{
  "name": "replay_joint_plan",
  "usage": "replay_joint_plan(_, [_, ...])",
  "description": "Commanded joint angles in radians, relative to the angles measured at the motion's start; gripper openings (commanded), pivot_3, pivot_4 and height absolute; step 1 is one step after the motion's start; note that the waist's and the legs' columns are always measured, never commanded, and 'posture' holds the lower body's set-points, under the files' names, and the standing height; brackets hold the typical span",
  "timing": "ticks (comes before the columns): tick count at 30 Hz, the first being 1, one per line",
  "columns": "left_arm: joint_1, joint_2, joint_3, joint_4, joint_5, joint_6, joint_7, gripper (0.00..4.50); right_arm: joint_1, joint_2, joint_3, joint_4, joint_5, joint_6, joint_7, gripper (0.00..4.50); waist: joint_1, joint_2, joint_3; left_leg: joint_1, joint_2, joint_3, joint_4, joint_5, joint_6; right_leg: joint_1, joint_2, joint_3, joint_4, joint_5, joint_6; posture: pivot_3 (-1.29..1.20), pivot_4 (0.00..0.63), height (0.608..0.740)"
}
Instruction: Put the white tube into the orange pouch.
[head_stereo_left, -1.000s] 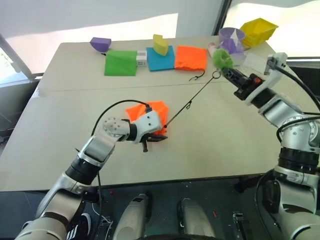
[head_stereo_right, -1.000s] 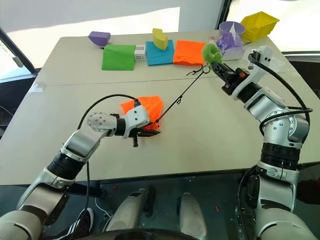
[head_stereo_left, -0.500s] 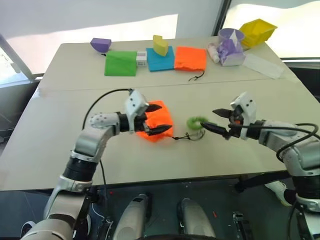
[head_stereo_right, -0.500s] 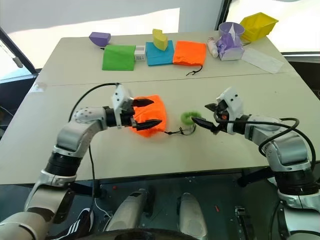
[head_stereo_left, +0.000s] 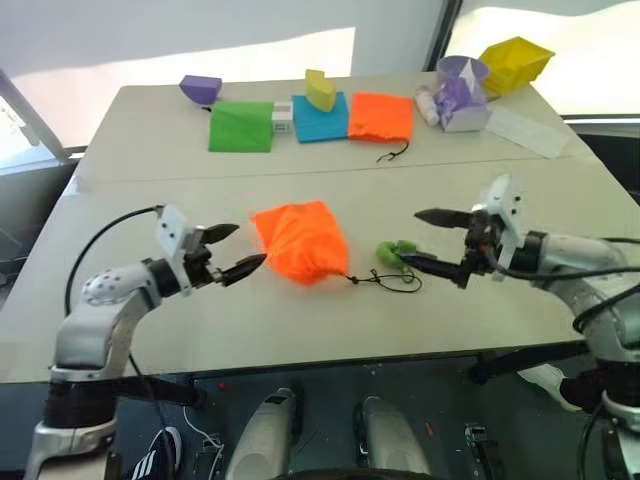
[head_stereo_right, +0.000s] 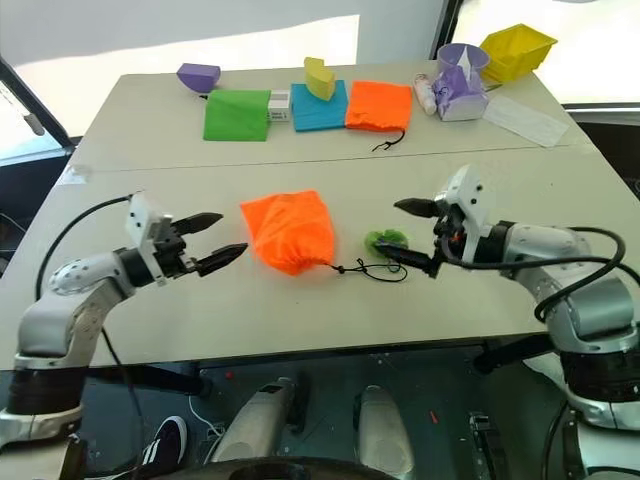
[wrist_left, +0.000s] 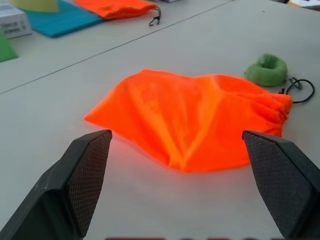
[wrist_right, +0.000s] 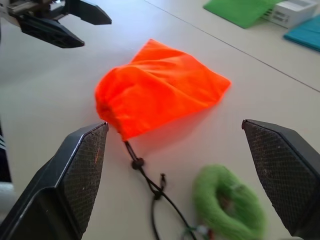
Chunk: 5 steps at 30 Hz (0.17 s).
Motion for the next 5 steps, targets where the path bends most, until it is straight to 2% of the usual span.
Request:
replay_joint_plan(1, [0.053,0.011,0.051,-0.037,-0.03,-0.012,0.014,4.5,0.043,0.013,0.054,-0.042,-0.068,-0.072,0.004,4.47,0.0,0.0,0.0,0.0,0.0,0.0,0.0,0.0,0.0,0.001,0.0,0.0,-0.001,0.0,0.0,0.0,0.15,0.74])
replay_joint_plan(5, [0.127,0.019,0.073,-0.062,-0.023,-0.02,0.041,4.5,0.075,0.017,0.094,-0.022,-0.105,-0.095,0.018,4.47,-0.003,0.0,0.0,-0.001,0.0,0.002,-0.001,-0.001,0.0,0.0,-0.003,0.0,-0.003,0.001,-0.001,0.0,0.15,0.74])
